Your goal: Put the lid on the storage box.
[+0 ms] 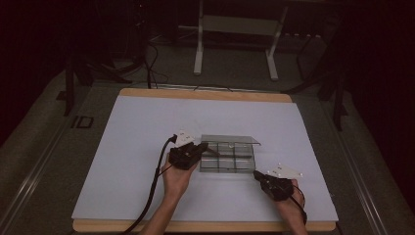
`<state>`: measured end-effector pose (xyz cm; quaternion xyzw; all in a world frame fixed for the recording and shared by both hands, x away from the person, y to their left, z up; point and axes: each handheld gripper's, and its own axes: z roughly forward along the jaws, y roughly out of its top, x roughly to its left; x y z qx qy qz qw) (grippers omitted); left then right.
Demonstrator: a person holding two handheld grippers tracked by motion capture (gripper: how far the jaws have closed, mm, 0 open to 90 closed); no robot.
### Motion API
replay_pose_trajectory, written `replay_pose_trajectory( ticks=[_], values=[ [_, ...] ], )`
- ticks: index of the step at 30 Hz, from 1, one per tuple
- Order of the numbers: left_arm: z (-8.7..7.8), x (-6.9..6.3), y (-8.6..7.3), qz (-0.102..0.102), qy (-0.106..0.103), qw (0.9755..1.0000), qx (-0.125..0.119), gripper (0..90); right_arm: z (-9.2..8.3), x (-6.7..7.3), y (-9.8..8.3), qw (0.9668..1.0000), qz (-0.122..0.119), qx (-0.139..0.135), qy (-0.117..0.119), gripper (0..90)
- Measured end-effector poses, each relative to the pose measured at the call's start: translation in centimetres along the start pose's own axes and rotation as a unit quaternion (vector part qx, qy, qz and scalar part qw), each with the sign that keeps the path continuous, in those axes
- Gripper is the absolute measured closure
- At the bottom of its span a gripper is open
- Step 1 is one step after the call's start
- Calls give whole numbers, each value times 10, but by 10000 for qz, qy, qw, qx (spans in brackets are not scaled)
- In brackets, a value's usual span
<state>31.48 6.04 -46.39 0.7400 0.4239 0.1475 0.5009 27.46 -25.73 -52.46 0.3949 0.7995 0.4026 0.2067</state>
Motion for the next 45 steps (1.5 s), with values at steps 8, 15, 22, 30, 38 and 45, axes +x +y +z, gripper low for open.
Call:
replay_pose_trajectory(
  ticks=[8, 15, 22, 30, 38, 45],
  values=[
    [0, -1, -3, 32, -14, 10000, 15, 900, 4, 1, 1, 10000, 19, 20, 6, 898],
    [0, -2, -6, 31, -24, 10000, 56, 900, 5, 0, 1, 10000, 45, 33, -54, 898],
    [-1, -2, -9, 11, -11, 10000, 66, 900, 1, -2, -2, 9997, -15, 40, -246, 894],
    [0, -3, -14, -5, -13, 9999, 115, 900, -1, -14, -6, 9985, 221, -59, -502, 869],
    [1, -3, -20, -43, 0, 9998, 175, 900, -1, -18, -8, 9978, 240, -76, -608, 857],
    [0, -3, -24, -52, 7, 9998, 207, 900, 0, -18, -9, 9974, 219, -75, -682, 849]
  ],
)
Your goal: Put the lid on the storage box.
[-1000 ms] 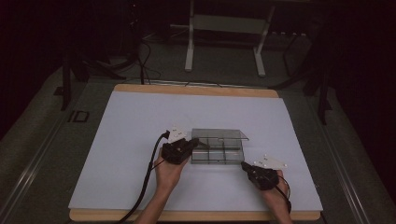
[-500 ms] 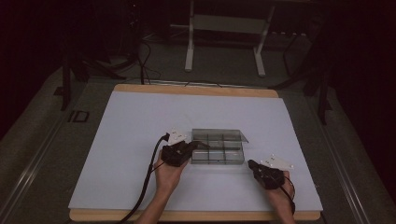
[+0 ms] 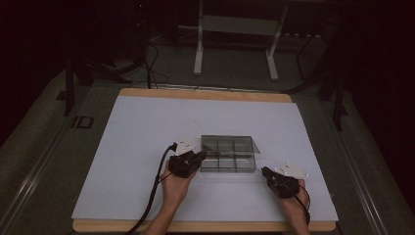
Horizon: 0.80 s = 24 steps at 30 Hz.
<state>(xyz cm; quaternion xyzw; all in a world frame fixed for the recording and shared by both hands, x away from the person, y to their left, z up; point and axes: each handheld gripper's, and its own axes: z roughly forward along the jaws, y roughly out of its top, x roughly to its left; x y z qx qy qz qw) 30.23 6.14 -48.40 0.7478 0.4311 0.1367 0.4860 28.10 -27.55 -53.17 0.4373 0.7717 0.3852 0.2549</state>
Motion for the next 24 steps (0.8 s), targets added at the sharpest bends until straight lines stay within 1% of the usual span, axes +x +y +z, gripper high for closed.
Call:
replay_pose_trajectory(
  ticks=[5, 24],
  values=[
    [1, 0, -3, -2, 18, 10000, 21, 900, 0, 0, 0, 9999, -72, -65, -26, 843],
    [3, 0, -14, -21, 50, 9999, 135, 900, 1, -1, -2, 10000, -58, -63, -35, 831]
  ],
)
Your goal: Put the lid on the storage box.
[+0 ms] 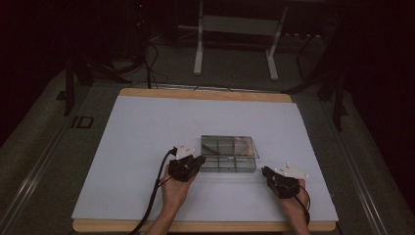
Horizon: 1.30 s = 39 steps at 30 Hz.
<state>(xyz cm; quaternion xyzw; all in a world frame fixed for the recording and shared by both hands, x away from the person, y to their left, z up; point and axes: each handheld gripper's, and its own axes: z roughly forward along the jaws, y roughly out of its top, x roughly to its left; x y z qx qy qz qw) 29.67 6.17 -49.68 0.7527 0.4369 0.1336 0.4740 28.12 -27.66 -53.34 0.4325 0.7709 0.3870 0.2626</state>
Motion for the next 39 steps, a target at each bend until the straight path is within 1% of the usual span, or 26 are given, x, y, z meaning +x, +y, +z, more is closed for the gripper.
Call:
replay_pose_trajectory(
  ticks=[8, 10, 21, 30, 39],
  values=[
    [1, 0, -5, -15, 12, 10000, 60, 900, 0, 0, 0, 10000, -3, 12, -1, 830],
    [3, -1, -9, -57, 8, 9999, 96, 900, 0, 0, 0, 10000, -3, 1, 1, 828],
    [3, 0, -14, -21, 69, 9999, 153, 900, -2, -2, -1, 10000, 15, -26, -26, 828],
    [2, 1, -16, 31, 50, 9999, 110, 900, -2, -3, -1, 10000, 27, -26, -23, 827],
    [0, -2, -19, 56, 0, 9999, 97, 900, -2, -4, -2, 10000, 30, -15, -16, 826]
  ],
)
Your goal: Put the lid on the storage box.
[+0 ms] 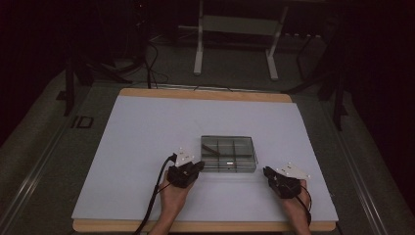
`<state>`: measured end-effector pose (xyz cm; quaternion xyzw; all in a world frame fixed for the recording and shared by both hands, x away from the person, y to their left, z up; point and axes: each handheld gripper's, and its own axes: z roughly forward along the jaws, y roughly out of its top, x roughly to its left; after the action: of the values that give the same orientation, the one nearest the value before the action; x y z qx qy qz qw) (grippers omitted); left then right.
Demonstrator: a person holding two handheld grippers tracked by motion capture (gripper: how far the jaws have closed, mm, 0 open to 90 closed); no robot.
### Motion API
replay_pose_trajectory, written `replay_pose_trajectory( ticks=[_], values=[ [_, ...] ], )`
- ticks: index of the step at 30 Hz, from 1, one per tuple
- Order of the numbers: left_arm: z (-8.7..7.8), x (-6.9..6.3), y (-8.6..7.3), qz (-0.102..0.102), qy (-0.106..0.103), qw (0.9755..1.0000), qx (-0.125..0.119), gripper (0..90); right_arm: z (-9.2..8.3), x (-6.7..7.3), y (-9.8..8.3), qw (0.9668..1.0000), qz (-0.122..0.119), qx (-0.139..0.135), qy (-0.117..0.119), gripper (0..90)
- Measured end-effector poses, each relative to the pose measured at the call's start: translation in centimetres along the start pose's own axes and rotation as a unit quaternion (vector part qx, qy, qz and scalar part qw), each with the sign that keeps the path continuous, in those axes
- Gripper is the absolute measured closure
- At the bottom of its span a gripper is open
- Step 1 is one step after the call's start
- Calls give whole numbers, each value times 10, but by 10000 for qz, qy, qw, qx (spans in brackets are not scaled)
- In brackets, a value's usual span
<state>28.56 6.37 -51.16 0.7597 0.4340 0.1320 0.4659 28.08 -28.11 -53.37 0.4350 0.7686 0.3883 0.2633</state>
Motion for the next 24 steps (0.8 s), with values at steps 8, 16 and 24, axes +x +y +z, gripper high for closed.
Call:
replay_pose_trajectory(
  ticks=[8, 16, 24],
  values=[
    [-3, 2, -3, 21, -21, 10000, -33, 900, 0, 0, 0, 10000, 13, 4, 9, 826],
    [-4, 3, -7, 18, -7, 10000, 39, 900, 0, 0, 0, 10000, 1, 9, 17, 823],
    [-4, 5, -12, 15, -24, 9999, 108, 891, 0, 0, 0, 10000, -5, 11, 17, 823]
  ],
)
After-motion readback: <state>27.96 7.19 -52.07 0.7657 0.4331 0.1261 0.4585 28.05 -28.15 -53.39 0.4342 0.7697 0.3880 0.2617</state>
